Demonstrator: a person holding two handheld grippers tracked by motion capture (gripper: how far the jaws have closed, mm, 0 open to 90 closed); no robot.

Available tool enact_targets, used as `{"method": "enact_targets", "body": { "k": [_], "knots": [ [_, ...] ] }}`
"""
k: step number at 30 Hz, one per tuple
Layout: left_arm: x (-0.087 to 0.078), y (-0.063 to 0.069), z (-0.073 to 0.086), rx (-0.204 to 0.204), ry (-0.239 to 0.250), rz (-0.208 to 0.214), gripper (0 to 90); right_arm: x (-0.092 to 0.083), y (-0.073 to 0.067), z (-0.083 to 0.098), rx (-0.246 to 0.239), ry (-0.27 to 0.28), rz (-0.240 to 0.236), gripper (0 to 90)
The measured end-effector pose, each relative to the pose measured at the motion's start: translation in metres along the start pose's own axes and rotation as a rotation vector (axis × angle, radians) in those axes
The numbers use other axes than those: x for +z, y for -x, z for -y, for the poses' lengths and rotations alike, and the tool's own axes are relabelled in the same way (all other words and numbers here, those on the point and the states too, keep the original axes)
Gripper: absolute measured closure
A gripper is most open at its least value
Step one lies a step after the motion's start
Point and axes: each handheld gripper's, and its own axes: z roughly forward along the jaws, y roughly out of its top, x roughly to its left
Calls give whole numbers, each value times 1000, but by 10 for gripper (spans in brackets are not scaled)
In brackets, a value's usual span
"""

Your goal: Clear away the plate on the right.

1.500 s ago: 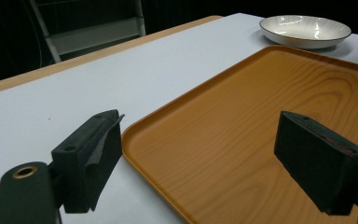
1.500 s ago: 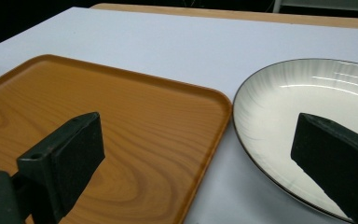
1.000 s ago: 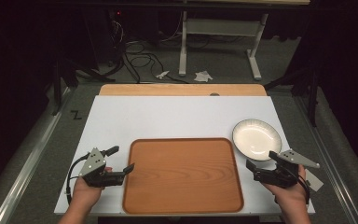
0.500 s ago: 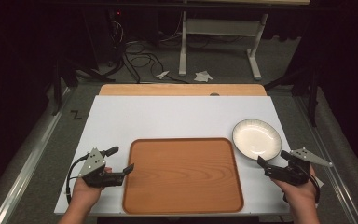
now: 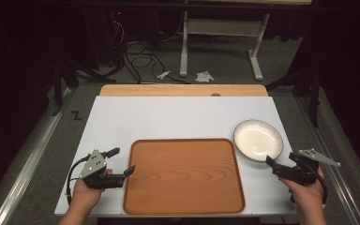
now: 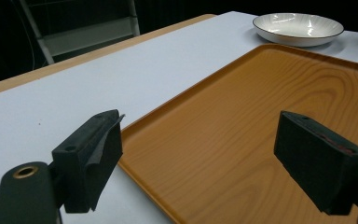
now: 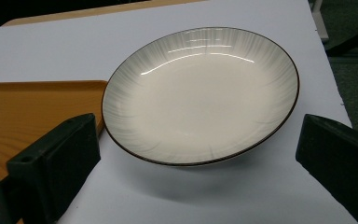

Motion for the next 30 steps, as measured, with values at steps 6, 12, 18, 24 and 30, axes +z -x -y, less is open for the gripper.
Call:
{"method": "enact_targets", "body": {
  "k": [6, 12, 18, 24, 30],
  "knots": [
    [-1, 0, 0, -4, 1, -3, 159, 0, 0, -3, 18, 9, -12, 1],
    [-1, 0, 1, -2, 0, -3, 158, 2, -2, -11, 22, -2, -19, 8],
    [-3, -1, 1, -8, 9, -2, 158, 18, -9, -23, -4, -41, -2, 11],
    [-3, -1, 1, -11, 13, -4, 158, 30, -15, -32, -11, -50, 16, 11],
    [-2, -2, 2, -9, 1, -2, 158, 40, -16, -33, -3, -85, 39, 11]
  ]
}}
